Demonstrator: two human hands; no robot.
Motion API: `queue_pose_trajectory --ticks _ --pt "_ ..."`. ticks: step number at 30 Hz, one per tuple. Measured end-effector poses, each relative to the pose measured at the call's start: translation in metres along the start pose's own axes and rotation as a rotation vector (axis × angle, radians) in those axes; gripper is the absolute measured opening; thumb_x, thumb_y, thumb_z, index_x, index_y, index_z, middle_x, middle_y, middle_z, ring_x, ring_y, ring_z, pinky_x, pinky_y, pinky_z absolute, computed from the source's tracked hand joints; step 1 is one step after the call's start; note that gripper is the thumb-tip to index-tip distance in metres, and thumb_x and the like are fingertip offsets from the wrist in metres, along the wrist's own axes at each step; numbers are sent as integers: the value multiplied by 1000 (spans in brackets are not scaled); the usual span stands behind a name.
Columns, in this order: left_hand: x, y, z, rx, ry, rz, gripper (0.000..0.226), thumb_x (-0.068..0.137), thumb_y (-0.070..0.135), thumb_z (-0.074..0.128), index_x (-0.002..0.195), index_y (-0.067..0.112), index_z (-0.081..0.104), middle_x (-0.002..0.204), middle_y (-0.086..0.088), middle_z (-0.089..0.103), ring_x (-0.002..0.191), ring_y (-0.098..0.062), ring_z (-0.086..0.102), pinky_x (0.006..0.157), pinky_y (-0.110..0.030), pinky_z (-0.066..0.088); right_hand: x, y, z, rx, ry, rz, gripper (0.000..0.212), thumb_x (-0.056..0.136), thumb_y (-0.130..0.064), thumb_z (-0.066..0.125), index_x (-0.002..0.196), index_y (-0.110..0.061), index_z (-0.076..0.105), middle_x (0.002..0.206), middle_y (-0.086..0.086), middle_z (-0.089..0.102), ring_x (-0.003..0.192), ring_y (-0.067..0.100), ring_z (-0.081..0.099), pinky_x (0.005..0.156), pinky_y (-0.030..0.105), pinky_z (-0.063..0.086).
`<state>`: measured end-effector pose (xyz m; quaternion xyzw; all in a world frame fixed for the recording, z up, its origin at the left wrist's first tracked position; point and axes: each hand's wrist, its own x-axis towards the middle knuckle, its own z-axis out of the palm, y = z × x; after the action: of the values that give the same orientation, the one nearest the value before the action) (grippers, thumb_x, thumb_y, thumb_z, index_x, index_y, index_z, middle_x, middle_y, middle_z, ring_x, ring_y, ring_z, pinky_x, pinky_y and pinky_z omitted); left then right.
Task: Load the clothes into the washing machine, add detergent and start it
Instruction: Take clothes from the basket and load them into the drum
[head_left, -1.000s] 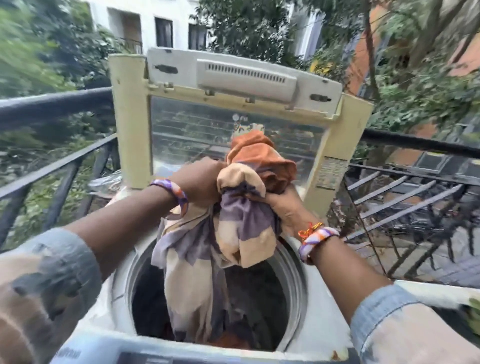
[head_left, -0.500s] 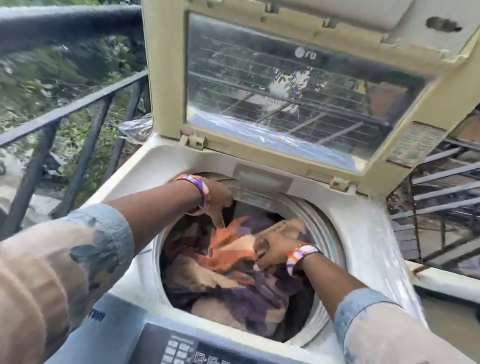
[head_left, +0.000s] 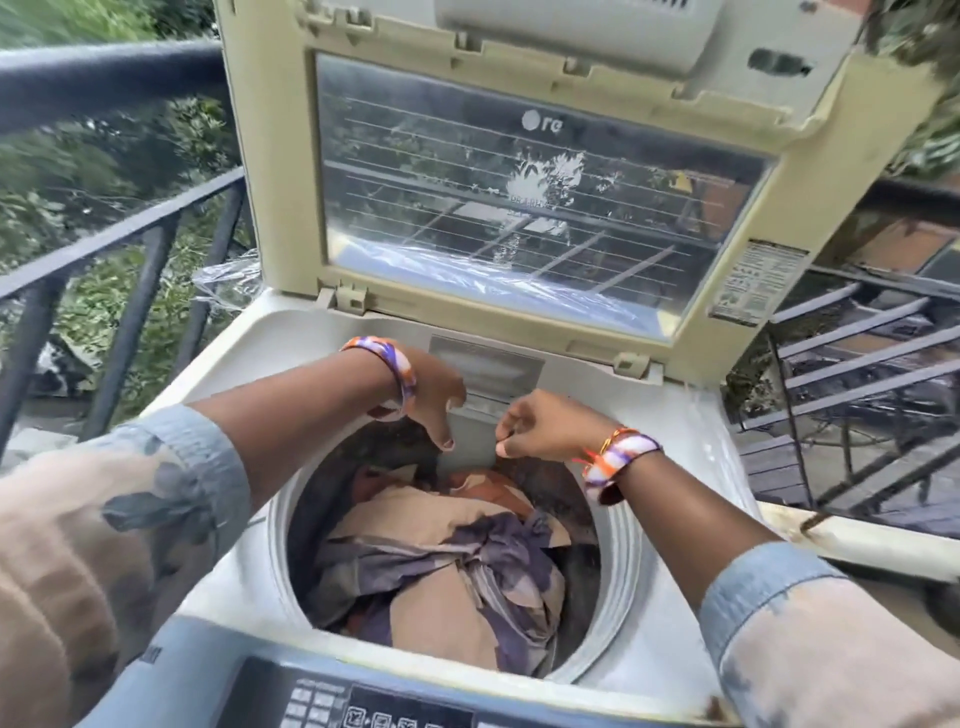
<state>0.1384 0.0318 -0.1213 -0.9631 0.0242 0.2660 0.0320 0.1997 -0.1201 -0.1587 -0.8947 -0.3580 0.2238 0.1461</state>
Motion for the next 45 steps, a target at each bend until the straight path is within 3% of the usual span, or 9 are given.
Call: queue_pose_trajectory --ticks 5,8,15,18,25,34,37,41,45 --pt "-22 35 -36 -24 113 9 65 85 43 59 142 20 38 138 -3 50 126 -24 47 101 -31 37 -43 0 -38 38 172 -38 19 82 -24 65 96 -11 68 75 -5 62 68 8 55 52 5 38" --pt "-32 67 -58 -36 217 65 61 85 39 60 139 19 40 134 -3 55 122 -24 50 99 -30 37 -76 13 -58 84 305 -31 17 80 -26 66 94 -15 68 89 4 68 85 21 64 74 29 50" --pt "-47 183 -90 -149 511 259 41 82 28 66 122 18 60 114 -6 68 106 -24 62 88 -27 45 -183 64 -94 117 630 -26 10 81 -22 67 89 -17 70 68 -12 59 57 -10 52 53 4 36" --pt "-35 245 -93 -217 612 292 32 82 26 63 112 17 65 108 -9 70 102 -27 64 90 -34 51 -233 103 -95 115 724 30 13 81 -25 66 92 -19 71 75 -9 62 66 -2 55 58 11 40" --pt "11 389 -53 -284 400 340 33 84 7 52 116 7 61 106 -13 65 104 -27 60 72 -25 43 -307 217 -41 311 854 167 7 80 -12 65 77 -13 72 69 1 65 67 14 59 68 28 48" --pt "66 481 109 -355 -80 229 43 87 17 55 128 6 51 132 -14 55 121 -28 52 92 -29 44 -340 320 149 621 571 458 8 81 -8 65 79 -9 72 66 -7 62 58 -1 54 65 18 41" --pt "74 480 165 -406 -233 172 42 89 16 54 130 8 50 134 -13 54 124 -28 50 96 -26 39 -339 333 223 639 385 508 10 79 -8 64 77 -15 72 75 0 67 79 10 61 65 11 41" --pt "89 465 224 -476 -342 50 41 90 19 53 129 8 50 135 -14 53 125 -28 50 98 -27 39 -331 345 306 715 60 568 17 75 -7 59 88 -9 71 94 14 72 94 27 66 78 28 48" --pt "102 451 271 -529 -389 -49 48 90 18 53 136 10 43 140 -13 49 128 -26 47 101 -26 37 -314 352 361 668 -157 570 47 78 -19 56 124 -10 54 132 14 53 121 26 51 94 29 42"
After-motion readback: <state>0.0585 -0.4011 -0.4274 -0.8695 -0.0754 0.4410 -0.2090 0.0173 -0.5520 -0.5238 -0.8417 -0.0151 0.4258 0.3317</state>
